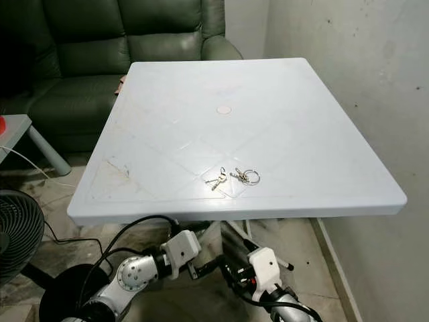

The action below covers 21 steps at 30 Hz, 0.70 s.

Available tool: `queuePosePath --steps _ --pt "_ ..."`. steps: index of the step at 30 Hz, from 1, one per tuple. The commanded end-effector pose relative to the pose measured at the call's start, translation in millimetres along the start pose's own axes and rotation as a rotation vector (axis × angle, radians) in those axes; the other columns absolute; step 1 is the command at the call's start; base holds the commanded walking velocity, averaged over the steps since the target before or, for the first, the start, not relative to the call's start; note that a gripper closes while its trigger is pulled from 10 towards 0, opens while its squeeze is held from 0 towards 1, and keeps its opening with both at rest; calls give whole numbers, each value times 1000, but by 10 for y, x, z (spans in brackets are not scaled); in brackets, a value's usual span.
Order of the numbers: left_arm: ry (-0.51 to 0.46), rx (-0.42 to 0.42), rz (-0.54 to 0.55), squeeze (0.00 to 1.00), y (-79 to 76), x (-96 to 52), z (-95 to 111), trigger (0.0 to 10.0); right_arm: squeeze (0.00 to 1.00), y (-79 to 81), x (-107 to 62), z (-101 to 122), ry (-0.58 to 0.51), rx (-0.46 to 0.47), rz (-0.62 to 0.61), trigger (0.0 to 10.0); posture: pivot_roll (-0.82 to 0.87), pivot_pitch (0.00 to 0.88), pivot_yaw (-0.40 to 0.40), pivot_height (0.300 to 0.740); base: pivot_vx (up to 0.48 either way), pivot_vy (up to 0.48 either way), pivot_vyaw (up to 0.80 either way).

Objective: Hang keys on a hook

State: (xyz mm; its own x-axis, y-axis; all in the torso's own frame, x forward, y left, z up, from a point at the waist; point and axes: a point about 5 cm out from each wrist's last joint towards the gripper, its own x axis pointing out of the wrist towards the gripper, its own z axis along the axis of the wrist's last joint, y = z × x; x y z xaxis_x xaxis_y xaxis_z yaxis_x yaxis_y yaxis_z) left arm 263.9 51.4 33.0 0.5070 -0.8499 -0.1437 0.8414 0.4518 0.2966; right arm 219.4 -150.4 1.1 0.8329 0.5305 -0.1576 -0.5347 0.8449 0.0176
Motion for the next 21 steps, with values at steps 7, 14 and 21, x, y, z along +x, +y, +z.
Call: queuePosePath --steps 7,14,21 --pt "-91 36 2 0 121 113 234 10000 0 111 153 249 -95 5 88 10000 -102 12 55 740 0 0 0" --pt "-144 72 -15 0 153 124 363 10000 0 91 207 468 -156 -1 118 10000 -93 0 51 740 0 0 0" --pt "-170 54 58 0 329 63 447 10000 0 22 276 697 -228 21 84 10000 -80 0 42 740 0 0 0"
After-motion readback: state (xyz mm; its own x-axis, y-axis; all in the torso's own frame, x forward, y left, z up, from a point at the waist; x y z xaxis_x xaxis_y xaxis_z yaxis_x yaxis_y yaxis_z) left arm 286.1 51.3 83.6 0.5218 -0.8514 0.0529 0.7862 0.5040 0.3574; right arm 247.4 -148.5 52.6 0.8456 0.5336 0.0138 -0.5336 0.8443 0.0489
